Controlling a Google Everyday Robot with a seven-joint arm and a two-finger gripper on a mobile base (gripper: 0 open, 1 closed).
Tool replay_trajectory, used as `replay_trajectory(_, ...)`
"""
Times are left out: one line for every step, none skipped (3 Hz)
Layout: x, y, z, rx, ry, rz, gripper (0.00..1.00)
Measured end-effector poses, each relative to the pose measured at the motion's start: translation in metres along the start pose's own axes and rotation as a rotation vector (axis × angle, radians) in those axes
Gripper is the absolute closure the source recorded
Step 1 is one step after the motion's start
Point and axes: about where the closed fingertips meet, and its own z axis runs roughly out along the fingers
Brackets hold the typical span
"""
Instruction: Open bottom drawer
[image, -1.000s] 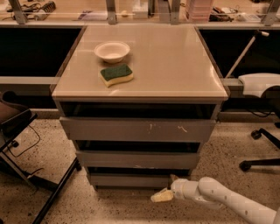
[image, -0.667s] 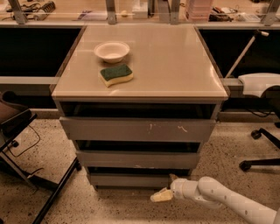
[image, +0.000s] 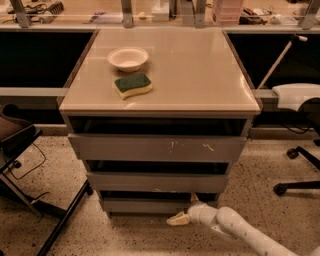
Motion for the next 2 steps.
replay_trajectory(-0.0075, 0.0063, 0.0095, -0.005, -0.021, -0.052, 0.0)
replay_trajectory(0.0, 0.0102, 0.0188, 0.015, -0.009, -0.11, 0.0)
